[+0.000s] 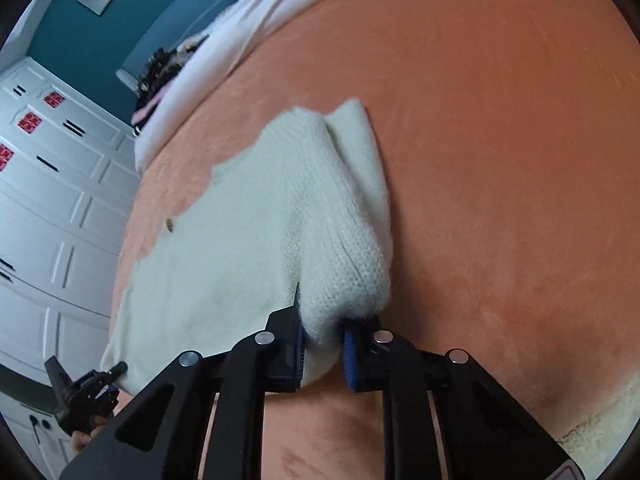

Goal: Fold small clothes

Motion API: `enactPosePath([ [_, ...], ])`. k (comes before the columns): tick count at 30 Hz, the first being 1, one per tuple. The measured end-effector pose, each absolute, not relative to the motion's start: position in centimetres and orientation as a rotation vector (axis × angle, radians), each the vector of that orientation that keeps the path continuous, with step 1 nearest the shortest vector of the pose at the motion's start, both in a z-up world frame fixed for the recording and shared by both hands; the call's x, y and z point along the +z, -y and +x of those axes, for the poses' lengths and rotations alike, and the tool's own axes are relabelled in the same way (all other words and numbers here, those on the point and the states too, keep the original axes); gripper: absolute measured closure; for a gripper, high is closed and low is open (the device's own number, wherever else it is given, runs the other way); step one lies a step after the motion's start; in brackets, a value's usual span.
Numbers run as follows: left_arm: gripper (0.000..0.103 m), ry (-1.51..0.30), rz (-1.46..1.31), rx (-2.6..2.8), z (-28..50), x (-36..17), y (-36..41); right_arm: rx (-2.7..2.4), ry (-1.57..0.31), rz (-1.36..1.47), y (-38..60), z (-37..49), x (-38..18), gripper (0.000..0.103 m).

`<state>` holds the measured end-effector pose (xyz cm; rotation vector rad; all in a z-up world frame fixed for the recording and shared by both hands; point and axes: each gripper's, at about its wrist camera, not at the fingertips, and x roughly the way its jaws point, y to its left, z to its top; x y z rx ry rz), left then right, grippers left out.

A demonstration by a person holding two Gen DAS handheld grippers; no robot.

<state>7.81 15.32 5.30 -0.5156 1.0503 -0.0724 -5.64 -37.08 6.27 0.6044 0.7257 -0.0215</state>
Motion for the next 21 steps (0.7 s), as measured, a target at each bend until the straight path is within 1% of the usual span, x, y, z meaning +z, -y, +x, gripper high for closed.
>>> enactPosePath([
  [2, 0.092, -1.034, -0.466, -0.073, 6.9, 6.7, -15.5, -0.018, -0.713, 0.522, 36.6, -6.5, 7.5, 0.091],
  [3, 0.092, -1.049, -0.439, -0.068, 6.7, 6.4, -15.3, -0.027, -0.731, 0.493, 36.6, -6.5, 7.0, 0.09],
  [5, 0.091, -1.108, -0.41, -0.041, 6.8, 4.2, -15.3, -0.059, -0.842, 0.459, 37.0, -5.3, 4.0, 0.09],
  [6, 0.09, -1.13, -0.412, -0.024, 6.8, 2.8, -15.4, -0.08, -0.896, 0.446, 37.1, -4.8, 2.3, 0.088],
  [7, 0.086, -1.13, -0.412, -0.008, 6.6, 2.1, -15.5, -0.075, -0.884, 0.469, 37.4, -5.0, 1.7, 0.086],
  [8, 0.084, -1.111, -0.412, 0.001, 6.3, 2.2, -15.5, -0.081, -0.863, 0.493, 37.5, -5.5, 2.2, 0.085],
  [10, 0.083, -1.077, -0.396, 0.016, 5.7, 4.4, -15.4, -0.156, -0.814, 0.463, 37.3, -6.6, 4.5, 0.073],
  [12, 0.08, -1.015, -0.382, 0.008, 5.3, 7.2, -15.2, -0.222, -0.736, 0.395, 36.6, -7.4, 7.3, 0.071],
  [14, 0.071, -0.925, -0.316, 0.019, 5.6, 9.8, -14.0, -0.216, -0.657, 0.325, 34.9, -6.9, 9.8, 0.07],
  [15, 0.07, -0.894, -0.292, -0.011, 6.2, 10.7, -12.9, -0.162, -0.643, 0.308, 33.7, -5.7, 10.7, 0.07],
  [17, 0.069, -0.889, -0.279, -0.1, 8.1, 11.4, -9.8, -0.006, -0.653, 0.296, 29.8, -2.4, 11.3, 0.07],
  [19, 0.069, -0.909, -0.273, -0.178, 10.3, 10.5, -6.3, 0.15, -0.679, 0.292, 25.1, 1.2, 10.8, 0.077],
  [21, 0.069, -0.966, -0.254, -0.221, 12.3, 8.7, -3.3, 0.249, -0.72, 0.265, 20.7, 4.5, 9.7, 0.081],
])
